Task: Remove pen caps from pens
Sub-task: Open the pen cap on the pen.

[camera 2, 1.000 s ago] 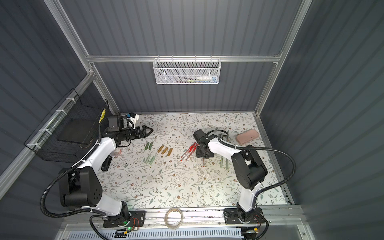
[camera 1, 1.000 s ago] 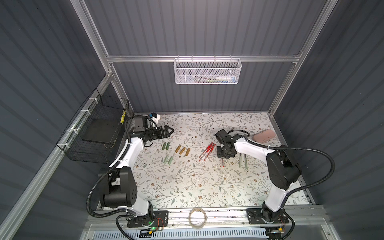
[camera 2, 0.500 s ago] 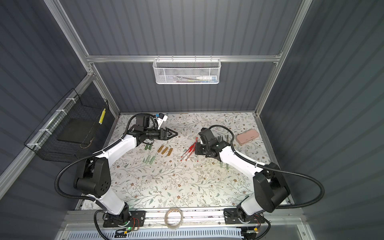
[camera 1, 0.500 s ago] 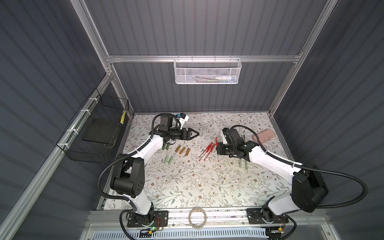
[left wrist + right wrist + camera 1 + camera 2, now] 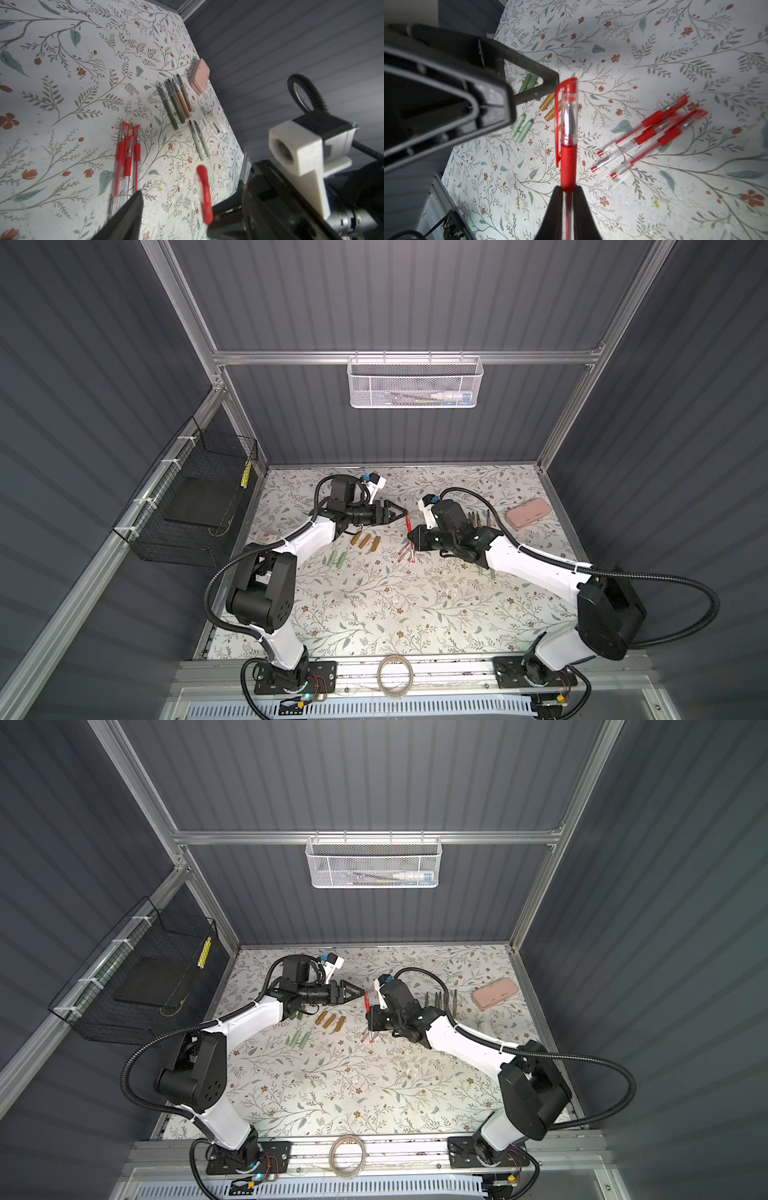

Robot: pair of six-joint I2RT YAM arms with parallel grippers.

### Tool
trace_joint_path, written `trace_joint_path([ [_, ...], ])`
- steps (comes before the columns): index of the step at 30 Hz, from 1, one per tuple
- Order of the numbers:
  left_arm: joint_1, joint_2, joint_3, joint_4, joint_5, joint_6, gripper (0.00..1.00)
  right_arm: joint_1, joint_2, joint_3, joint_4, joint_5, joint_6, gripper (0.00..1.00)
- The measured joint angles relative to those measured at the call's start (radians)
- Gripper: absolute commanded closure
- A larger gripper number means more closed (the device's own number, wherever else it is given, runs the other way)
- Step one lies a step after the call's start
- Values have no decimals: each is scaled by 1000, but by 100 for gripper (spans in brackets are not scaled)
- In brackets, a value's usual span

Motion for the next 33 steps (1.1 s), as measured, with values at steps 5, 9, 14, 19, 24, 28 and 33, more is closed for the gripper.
trace_joint_path([
  [5, -4, 3, -49, 70, 0, -69, 38, 17, 39, 38, 1, -2, 4, 100],
  [9, -11, 18, -55, 94, -3, -105, 51, 28, 52, 61, 2, -2, 4, 100],
  [14, -13, 21, -55, 121, -3, -138, 72, 34, 64, 84, 0, -3, 3, 100],
  [19, -13, 21, -55, 140, -3, -150, 80, 34, 74, 89, 0, -5, 3, 100],
  [24, -13, 21, -55, 141, -3, -150, 78, 37, 83, 93, 1, -5, 3, 100],
  [28, -13, 21, -55, 137, -7, -148, 75, 39, 83, 93, -1, -5, 3, 100],
  [33, -13, 21, -55, 130, -15, -148, 88, 39, 83, 93, 1, -5, 3, 100],
])
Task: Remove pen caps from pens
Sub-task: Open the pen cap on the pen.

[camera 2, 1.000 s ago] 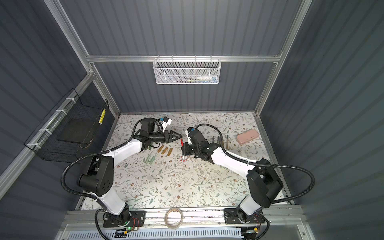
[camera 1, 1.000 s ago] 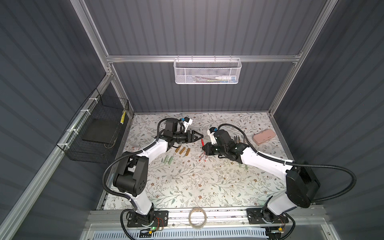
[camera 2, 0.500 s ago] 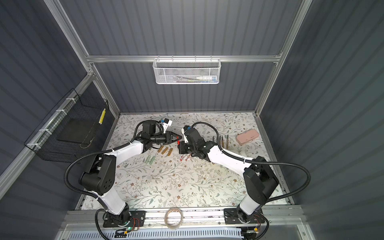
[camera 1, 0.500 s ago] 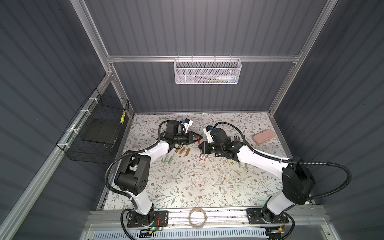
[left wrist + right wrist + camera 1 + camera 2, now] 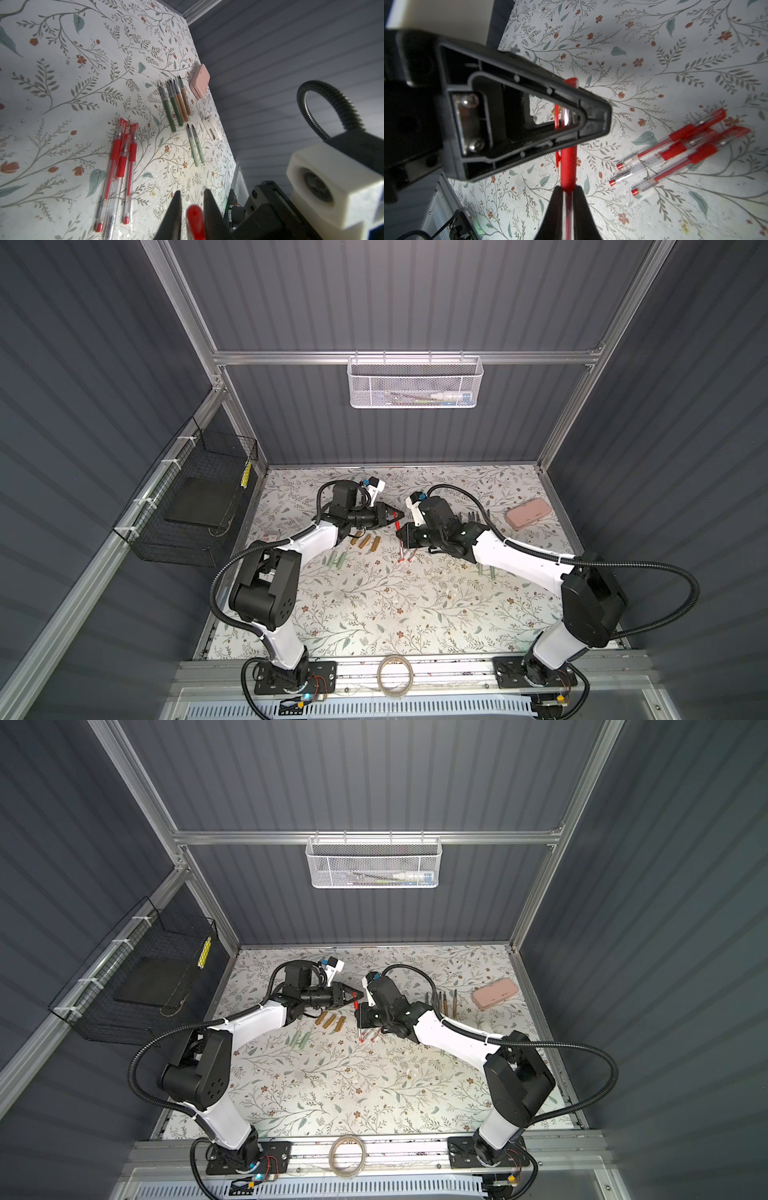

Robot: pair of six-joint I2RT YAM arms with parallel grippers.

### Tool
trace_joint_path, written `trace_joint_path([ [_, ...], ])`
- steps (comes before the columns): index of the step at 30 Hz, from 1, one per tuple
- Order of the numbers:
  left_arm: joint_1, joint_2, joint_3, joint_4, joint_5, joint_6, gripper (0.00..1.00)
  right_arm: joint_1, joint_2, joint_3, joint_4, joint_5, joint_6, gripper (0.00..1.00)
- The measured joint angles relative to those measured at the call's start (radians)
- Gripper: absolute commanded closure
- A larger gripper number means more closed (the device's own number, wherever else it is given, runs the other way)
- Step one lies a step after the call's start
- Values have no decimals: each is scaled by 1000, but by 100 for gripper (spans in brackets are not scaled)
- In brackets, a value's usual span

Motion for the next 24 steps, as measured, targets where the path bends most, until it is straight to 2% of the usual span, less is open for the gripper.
trace_joint_path([
  [8, -3, 0, 2, -15, -11, 1, 100, 0, 2, -6, -3, 0, 0, 100],
  [13, -3, 0, 2, -15, -11, 2, 100, 2, 2, -14, 9, -1, 3, 75],
  [15, -3, 0, 2, -14, -16, 2, 100, 5, 2, -14, 9, -4, 4, 72],
  [17, -3, 0, 2, -16, -22, 2, 100, 11, 2, -14, 10, -8, 0, 73],
  [24, -2, 0, 2, -23, -30, 3, 100, 15, 45, -2, 16, -4, -10, 90],
])
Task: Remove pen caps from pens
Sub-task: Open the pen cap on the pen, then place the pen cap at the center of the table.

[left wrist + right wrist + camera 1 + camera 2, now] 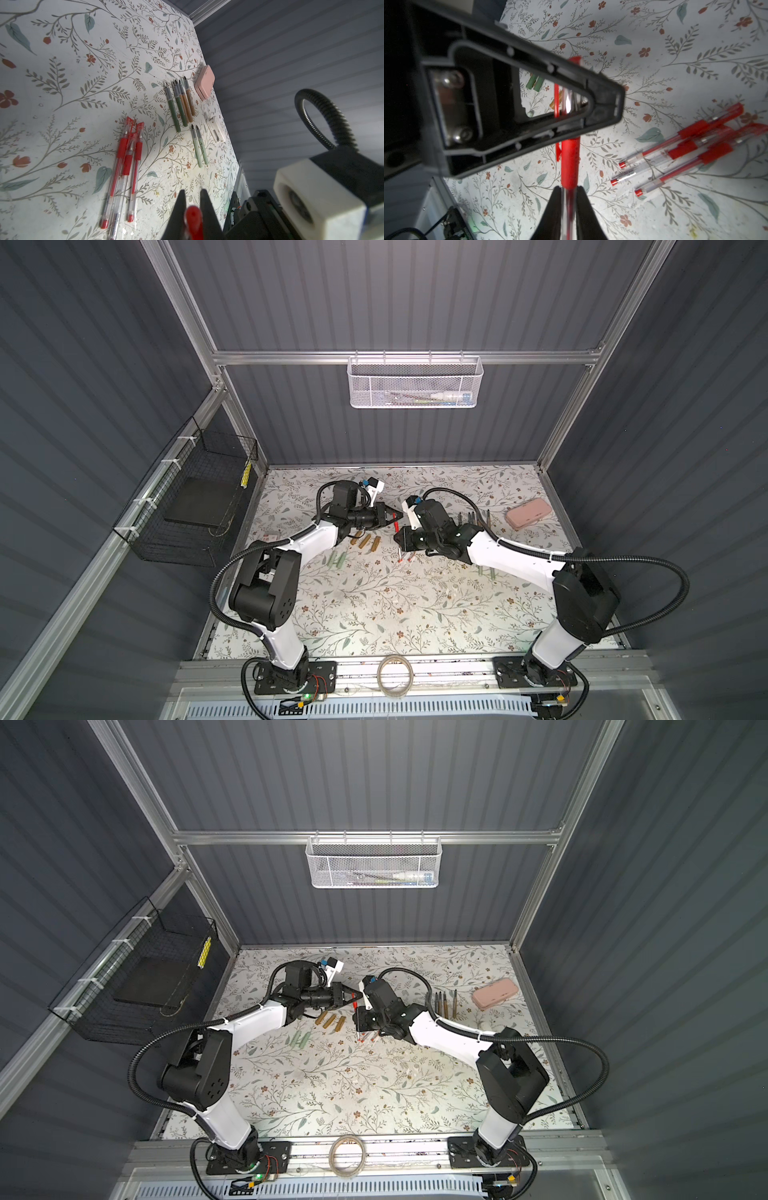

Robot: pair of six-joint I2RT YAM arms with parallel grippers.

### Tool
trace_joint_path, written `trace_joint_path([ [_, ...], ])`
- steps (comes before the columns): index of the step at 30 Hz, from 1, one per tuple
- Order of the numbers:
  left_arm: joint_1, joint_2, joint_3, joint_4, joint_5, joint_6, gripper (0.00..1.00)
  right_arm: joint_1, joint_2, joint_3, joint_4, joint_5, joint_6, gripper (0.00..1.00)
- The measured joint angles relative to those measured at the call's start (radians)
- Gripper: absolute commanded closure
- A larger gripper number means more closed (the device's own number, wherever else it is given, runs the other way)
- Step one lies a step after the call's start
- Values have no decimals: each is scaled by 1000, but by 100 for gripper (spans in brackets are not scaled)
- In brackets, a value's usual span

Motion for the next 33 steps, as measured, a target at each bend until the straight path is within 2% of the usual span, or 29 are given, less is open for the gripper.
trace_joint_path([
  [2, 0, 0, 0, -6, -4, 0, 100, 0, 2, 0, 1, -1, 3, 91],
  [4, 0, 0, 0, -6, -4, -1, 100, 0, 2, 0, 1, -1, 2, 99],
  [5, 0, 0, 0, -8, -4, -1, 100, 0, 2, 0, 1, -1, 2, 100],
  [13, 17, 0, 0, -29, 0, -5, 100, 5, -12, -44, 48, -2, 10, 100],
  [19, 44, 3, 18, -82, 72, -48, 100, 33, -71, -146, 169, 28, 52, 100],
  [26, 71, 10, 90, -178, 142, -36, 100, 55, -129, -205, 268, 92, 82, 100],
  [28, 90, 10, 98, -159, 97, -14, 100, 68, -156, -237, 209, 81, 84, 100],
  [33, 204, 3, 112, -112, 11, 16, 100, 93, -161, -314, 69, 59, 89, 100],
])
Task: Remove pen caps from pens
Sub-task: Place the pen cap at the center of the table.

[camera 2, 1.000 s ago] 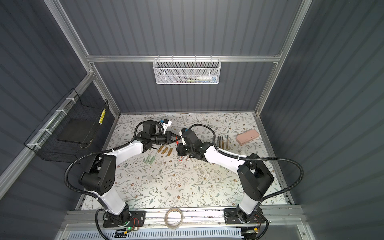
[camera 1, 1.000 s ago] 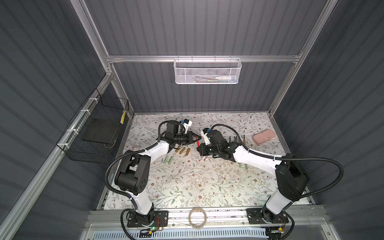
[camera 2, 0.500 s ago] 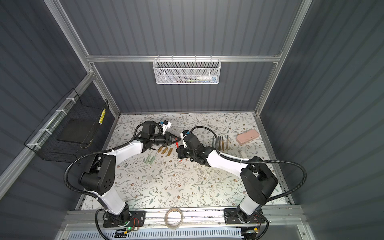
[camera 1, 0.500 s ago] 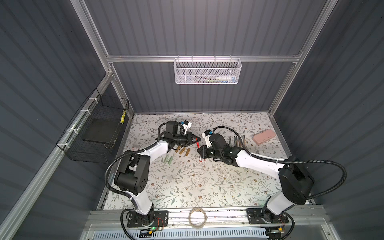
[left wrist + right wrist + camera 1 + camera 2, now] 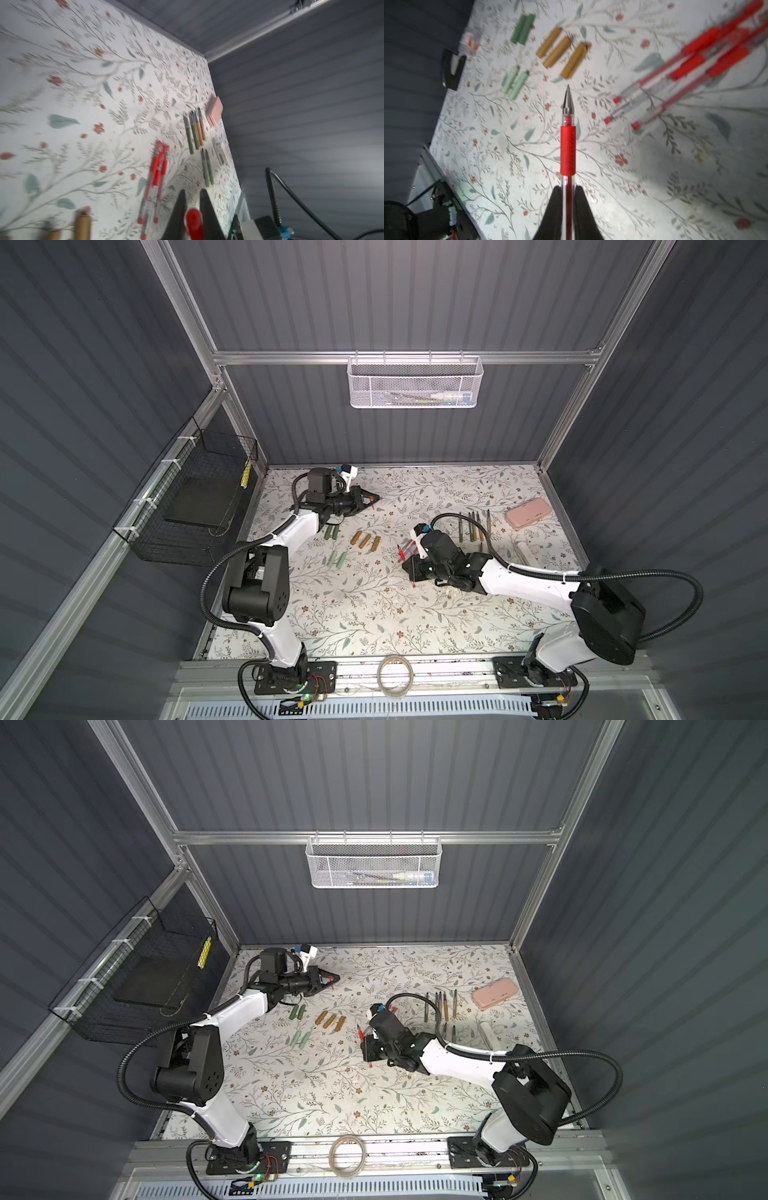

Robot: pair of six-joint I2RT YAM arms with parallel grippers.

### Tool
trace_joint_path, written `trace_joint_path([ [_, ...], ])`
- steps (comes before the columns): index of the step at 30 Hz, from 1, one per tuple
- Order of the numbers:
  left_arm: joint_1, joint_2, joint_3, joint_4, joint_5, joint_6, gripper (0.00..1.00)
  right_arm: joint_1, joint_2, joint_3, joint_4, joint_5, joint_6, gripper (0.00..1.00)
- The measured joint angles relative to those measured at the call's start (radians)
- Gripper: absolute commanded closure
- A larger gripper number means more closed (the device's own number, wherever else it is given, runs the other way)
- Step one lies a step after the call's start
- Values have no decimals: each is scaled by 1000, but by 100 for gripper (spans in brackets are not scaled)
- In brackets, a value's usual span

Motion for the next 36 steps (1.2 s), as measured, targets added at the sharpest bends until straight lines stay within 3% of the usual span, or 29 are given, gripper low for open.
trace_joint_path([
  [9, 10, -24, 32, -44, -32, 63, 100, -16, -100, -53, -71, 32, 0, 100],
  [17, -20, -164, -82, -313, -82, 321, 100, -121, -237, -108, -118, 109, 1, 100],
  [24, -40, -222, -230, -468, -146, 472, 100, -260, -330, -160, -187, 145, 8, 100],
  [36, -83, -210, -349, -474, -305, 561, 100, -367, -311, -162, -282, 192, -1, 100],
])
